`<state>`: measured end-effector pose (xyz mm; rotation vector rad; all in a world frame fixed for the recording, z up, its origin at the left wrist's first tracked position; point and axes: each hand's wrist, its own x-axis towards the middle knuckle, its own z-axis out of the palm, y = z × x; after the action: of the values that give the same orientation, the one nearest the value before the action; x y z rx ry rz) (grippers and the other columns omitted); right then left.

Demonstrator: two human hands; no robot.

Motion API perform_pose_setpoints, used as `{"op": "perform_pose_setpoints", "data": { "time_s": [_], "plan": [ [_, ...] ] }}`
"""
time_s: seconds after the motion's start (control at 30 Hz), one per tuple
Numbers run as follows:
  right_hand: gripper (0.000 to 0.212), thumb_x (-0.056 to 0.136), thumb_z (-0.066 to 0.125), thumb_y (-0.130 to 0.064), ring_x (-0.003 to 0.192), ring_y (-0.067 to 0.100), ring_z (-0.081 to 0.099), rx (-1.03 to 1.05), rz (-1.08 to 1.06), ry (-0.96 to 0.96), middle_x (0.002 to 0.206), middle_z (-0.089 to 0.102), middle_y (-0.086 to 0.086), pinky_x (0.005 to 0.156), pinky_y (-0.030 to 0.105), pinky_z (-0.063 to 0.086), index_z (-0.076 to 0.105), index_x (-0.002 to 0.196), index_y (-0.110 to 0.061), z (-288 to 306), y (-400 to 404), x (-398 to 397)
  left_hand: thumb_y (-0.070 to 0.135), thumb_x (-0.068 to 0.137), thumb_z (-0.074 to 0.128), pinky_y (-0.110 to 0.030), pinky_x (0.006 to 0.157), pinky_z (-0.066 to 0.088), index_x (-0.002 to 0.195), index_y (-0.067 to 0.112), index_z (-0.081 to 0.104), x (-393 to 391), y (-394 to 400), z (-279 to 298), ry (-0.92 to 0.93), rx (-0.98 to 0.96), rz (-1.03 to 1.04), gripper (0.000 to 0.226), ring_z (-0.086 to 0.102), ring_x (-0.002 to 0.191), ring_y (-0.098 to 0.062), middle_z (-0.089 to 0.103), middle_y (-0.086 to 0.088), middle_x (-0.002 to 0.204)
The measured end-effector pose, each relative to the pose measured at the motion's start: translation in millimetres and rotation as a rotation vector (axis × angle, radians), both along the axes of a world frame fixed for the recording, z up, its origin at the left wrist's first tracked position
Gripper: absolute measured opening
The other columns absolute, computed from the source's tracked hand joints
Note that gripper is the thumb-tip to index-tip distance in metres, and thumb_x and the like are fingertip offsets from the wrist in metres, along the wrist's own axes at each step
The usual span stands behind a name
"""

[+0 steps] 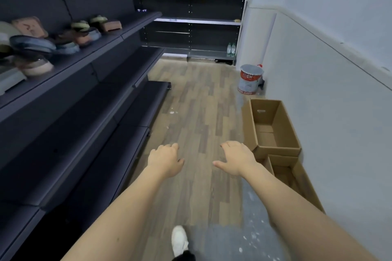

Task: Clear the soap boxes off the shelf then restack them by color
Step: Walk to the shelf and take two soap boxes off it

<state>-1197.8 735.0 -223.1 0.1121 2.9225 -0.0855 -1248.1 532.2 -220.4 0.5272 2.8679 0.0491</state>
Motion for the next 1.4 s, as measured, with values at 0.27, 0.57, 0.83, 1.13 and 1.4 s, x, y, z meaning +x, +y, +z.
{"op": "perform_pose_setpoints", "data": {
  "time_s": [0.27,0.57,0.83,1.13,1.4],
  "plan": [
    [0.073,0.089,0.044,-0.060,0.134,0.024,0.032,0.031,0.008,0.032,0.145,0.038,0.008,0.111,0.037,0.024,0.032,0.142,-0.012,23,18,-185,0.041,0.094,0.040,-0.037,0.088,0.037,0.125,0.013,0.042,-181,21,18,0.047,0.005,-0.019,0.041,0.048,0.114,-0.027,0.053,-0.006,0.123],
    [0.069,0.090,0.044,-0.058,0.135,0.024,0.032,0.051,0.028,0.009,0.145,0.038,0.008,0.111,0.037,0.024,0.035,0.140,-0.012,26,26,-327,0.045,0.093,0.043,-0.037,0.092,0.036,0.132,0.015,0.039,-316,21,28,0.064,-0.034,0.015,0.050,0.045,0.118,-0.026,0.051,-0.004,0.128],
    [0.069,0.090,0.045,-0.057,0.136,0.023,0.031,0.042,0.181,0.049,0.146,0.037,0.007,0.113,0.037,0.021,0.034,0.140,-0.013,22,12,-450,0.043,0.094,0.043,-0.035,0.093,0.035,0.135,0.016,0.038,-408,9,22,0.104,-0.051,0.150,0.049,0.044,0.120,-0.025,0.049,-0.004,0.129],
    [0.067,0.089,0.046,-0.058,0.134,0.022,0.034,0.031,0.416,0.132,0.144,0.040,0.005,0.111,0.037,0.024,0.036,0.139,-0.013,43,-1,-608,0.042,0.094,0.042,-0.035,0.092,0.037,0.134,0.016,0.038,-517,-9,39,0.165,-0.069,0.368,0.048,0.046,0.118,-0.024,0.049,-0.003,0.130],
    [0.070,0.090,0.045,-0.058,0.136,0.021,0.032,0.045,0.698,0.168,0.145,0.038,0.003,0.112,0.038,0.023,0.033,0.142,-0.013,56,-50,-715,0.052,0.093,0.039,-0.036,0.099,0.033,0.135,0.018,0.039,-560,-47,49,0.287,-0.124,0.599,0.054,0.036,0.127,-0.023,0.041,-0.003,0.138]
  ]
}}
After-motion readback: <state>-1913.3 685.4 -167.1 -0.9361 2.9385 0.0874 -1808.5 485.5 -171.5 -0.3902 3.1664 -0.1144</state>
